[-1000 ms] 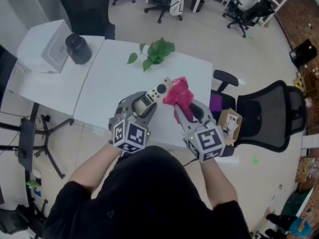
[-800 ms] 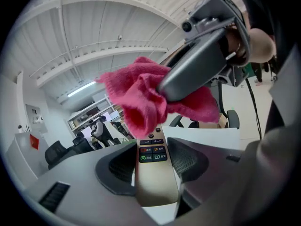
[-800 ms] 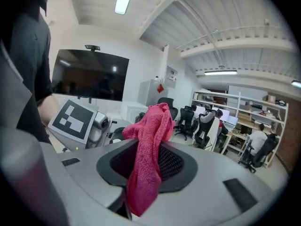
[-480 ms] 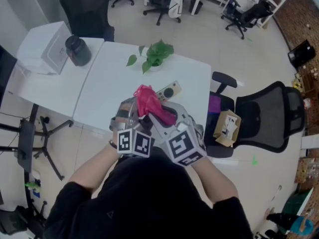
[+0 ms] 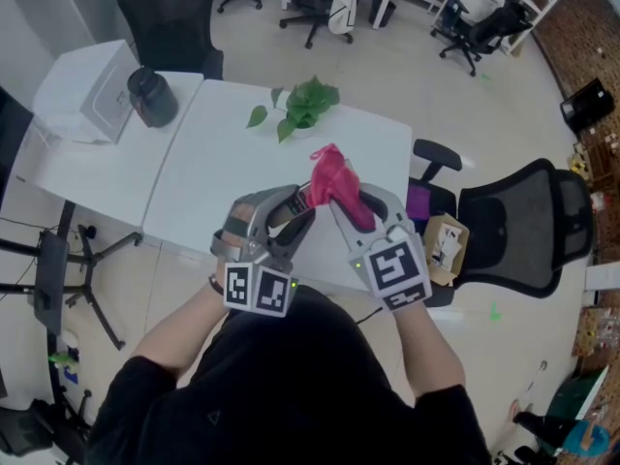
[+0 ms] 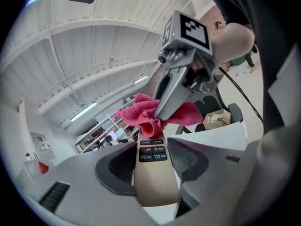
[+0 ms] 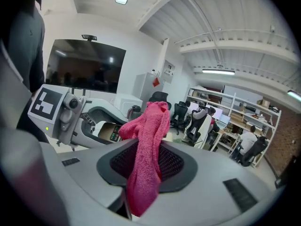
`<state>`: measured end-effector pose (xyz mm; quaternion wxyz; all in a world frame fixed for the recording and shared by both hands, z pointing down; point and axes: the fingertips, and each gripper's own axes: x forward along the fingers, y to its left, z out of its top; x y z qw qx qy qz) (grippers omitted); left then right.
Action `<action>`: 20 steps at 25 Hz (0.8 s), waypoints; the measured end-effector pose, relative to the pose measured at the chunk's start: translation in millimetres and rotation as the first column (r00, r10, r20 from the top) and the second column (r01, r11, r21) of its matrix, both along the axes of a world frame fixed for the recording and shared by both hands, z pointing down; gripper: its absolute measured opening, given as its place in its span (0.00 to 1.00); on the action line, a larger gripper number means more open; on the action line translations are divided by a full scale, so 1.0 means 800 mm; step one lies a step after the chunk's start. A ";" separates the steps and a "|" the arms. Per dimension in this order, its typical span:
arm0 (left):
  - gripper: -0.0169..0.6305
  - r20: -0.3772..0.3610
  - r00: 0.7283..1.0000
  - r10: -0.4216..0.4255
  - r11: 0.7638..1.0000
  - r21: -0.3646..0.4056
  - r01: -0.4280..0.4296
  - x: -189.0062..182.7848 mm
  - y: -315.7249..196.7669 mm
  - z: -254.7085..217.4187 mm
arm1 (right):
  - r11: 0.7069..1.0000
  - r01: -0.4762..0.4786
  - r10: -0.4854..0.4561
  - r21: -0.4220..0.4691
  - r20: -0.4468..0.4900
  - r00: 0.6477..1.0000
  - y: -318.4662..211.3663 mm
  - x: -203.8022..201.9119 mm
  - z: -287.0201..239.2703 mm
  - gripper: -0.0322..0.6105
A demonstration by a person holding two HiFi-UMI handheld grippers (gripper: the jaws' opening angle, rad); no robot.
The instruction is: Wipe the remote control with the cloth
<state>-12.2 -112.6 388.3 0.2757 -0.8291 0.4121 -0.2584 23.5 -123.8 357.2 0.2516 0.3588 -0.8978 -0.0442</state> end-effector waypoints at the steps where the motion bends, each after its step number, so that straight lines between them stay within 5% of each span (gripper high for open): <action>1: 0.35 0.000 1.000 0.000 1.000 0.002 0.000 0.000 0.001 0.000 | 1.000 -0.026 0.026 0.000 0.005 1.000 -0.005 0.009 -0.002 0.24; 6: 0.35 -0.035 0.999 0.001 1.000 -0.029 -0.002 -0.002 0.002 0.002 | 0.995 -0.096 0.095 0.026 0.038 0.995 -0.021 0.040 -0.016 0.24; 8: 0.35 -0.184 0.983 0.006 0.991 -0.129 -0.030 -0.004 -0.002 0.002 | 0.993 -0.093 0.085 0.065 0.117 0.989 -0.022 0.044 -0.032 0.24; 9: 0.35 -0.319 0.948 0.002 0.976 -0.206 -0.072 -0.006 -0.005 -0.002 | 0.992 -0.101 0.087 0.070 0.183 0.979 -0.021 0.047 -0.041 0.24; 10: 0.35 -0.475 0.880 -0.018 0.948 -0.288 -0.135 -0.009 -0.009 -0.008 | 0.992 -0.110 0.090 0.062 0.259 0.962 -0.018 0.053 -0.050 0.24; 11: 0.35 -0.619 0.783 -0.059 0.907 -0.360 -0.217 -0.014 -0.013 -0.014 | 0.992 -0.114 0.091 0.048 0.336 0.938 -0.014 0.058 -0.057 0.24; 14: 0.35 -0.887 0.413 -0.207 0.763 -0.411 -0.499 -0.031 -0.024 -0.029 | 0.998 -0.068 0.058 0.002 0.483 0.874 0.001 0.059 -0.057 0.24; 17: 0.35 -0.945 0.071 -0.318 0.674 -0.278 -0.684 -0.047 -0.032 -0.051 | 0.996 0.061 -0.022 -0.058 0.518 0.855 0.023 0.029 -0.035 0.24; 19: 0.35 -0.926 -0.097 -0.365 0.625 -0.167 -0.763 -0.051 -0.031 -0.067 | 0.983 0.154 -0.077 -0.101 0.533 0.842 0.038 0.005 -0.020 0.24; 20: 0.35 -0.914 -0.151 -0.377 0.600 -0.117 -0.791 -0.051 -0.029 -0.073 | 0.974 0.194 -0.102 -0.118 0.539 0.836 0.045 -0.006 -0.015 0.24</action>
